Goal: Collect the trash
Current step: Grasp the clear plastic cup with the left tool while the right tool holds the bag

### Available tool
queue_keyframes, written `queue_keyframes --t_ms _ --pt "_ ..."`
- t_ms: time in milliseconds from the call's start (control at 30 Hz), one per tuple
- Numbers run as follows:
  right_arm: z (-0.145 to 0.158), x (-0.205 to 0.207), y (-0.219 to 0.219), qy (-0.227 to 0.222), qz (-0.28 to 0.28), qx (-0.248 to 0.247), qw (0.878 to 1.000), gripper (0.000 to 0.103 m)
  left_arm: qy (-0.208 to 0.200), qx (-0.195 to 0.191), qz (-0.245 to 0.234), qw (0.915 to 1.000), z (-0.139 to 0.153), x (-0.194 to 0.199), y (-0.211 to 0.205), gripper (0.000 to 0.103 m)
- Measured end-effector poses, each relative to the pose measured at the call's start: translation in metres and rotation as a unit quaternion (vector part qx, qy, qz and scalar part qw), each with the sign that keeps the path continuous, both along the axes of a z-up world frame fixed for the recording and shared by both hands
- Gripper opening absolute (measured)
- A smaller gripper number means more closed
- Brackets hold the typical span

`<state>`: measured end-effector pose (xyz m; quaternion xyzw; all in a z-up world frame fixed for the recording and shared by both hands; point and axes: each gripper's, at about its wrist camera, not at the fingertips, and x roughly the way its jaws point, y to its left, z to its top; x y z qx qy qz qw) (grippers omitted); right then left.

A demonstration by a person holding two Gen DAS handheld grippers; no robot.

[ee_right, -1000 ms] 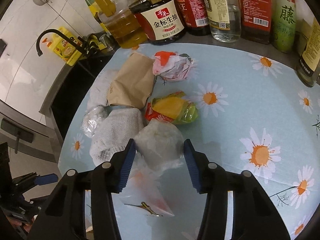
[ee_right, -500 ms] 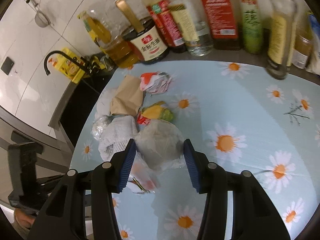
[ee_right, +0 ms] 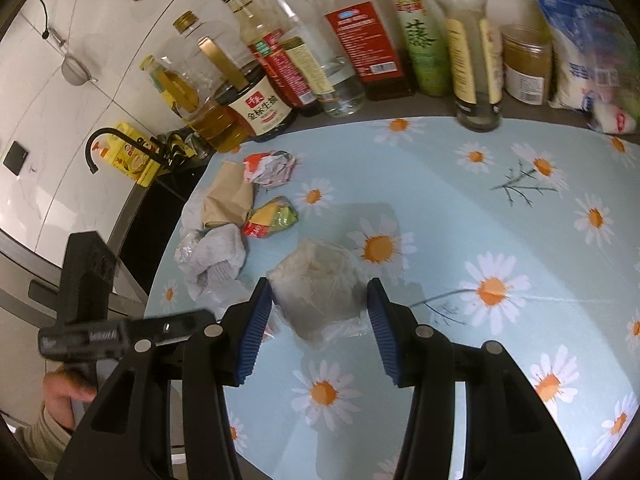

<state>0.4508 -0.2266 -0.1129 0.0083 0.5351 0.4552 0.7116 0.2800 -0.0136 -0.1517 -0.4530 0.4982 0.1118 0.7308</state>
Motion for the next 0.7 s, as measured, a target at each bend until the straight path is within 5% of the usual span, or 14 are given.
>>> queue_keyframes --t_ms 133,467,700 --pt "-0.003 0.001 -0.009 0.005 -0.004 0.004 1.0 0.049 0.002 0.008 0.008 0.9999 -0.002 0.004 0.001 0.087" --pt "-0.013 0.005 -0.023 0.019 -0.014 0.009 1.0 0.049 0.026 0.03 -0.002 0.9992 -0.007 0.016 0.0 0.056" --pt "-0.016 0.002 -0.028 0.025 -0.021 0.009 0.999 0.049 0.015 0.05 -0.02 0.9984 -0.003 0.018 -0.003 0.056"
